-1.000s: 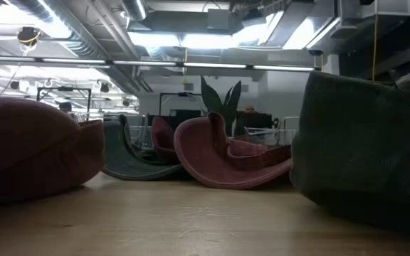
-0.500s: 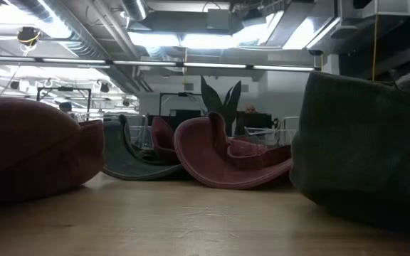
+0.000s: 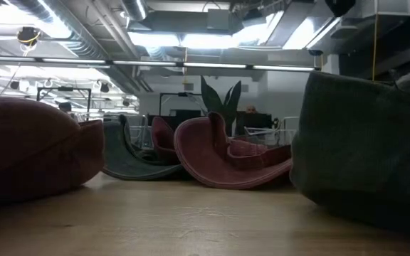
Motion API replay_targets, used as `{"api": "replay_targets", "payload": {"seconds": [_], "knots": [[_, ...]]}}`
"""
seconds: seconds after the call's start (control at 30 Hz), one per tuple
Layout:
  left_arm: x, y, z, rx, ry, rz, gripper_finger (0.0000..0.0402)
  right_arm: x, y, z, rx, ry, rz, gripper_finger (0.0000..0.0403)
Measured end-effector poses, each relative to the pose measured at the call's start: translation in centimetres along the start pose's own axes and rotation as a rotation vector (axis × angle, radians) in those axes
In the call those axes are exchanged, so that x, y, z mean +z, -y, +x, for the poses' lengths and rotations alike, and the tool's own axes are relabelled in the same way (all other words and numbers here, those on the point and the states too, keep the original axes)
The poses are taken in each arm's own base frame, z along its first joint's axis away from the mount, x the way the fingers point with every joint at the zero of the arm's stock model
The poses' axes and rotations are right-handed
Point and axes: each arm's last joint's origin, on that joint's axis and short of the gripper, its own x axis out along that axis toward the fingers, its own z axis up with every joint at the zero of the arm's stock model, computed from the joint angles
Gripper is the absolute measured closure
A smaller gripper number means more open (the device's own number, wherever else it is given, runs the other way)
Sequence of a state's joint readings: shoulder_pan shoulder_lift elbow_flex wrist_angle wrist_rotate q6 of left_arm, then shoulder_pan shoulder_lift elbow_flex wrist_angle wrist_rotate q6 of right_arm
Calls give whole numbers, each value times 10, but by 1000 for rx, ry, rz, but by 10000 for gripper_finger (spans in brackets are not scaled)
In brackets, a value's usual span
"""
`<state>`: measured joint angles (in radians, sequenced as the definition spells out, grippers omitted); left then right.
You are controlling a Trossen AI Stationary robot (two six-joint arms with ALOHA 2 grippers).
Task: Pick & Place hat
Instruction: Put the middle gray cap into the right bin
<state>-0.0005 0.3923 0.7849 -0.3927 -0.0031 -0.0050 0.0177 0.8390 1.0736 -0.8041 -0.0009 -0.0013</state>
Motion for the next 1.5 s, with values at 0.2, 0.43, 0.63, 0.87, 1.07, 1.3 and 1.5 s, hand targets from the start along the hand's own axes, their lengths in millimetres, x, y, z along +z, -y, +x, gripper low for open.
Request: {"api": "replay_targets", "payload": {"seconds": [0.2,0.43,0.63,0.87,1.07,1.3,1.5], "knots": [[0,0,0,0,0,0,391,5,0,17,0,-241,0,357],[0,0,0,0,0,0,389,12,-3,48,10,-341,-10,357],[0,0,0,0,0,0,390,9,-14,78,54,-436,-90,357],[0,0,0,0,0,0,391,2,-40,108,127,-524,-169,357],[0,0,0,0,0,0,393,-5,-61,123,186,-650,276,357],[0,0,0,0,0,0,391,-12,-74,140,128,-739,535,357],[0,0,0,0,0,0,389,-18,-84,147,77,-795,623,357]]}}
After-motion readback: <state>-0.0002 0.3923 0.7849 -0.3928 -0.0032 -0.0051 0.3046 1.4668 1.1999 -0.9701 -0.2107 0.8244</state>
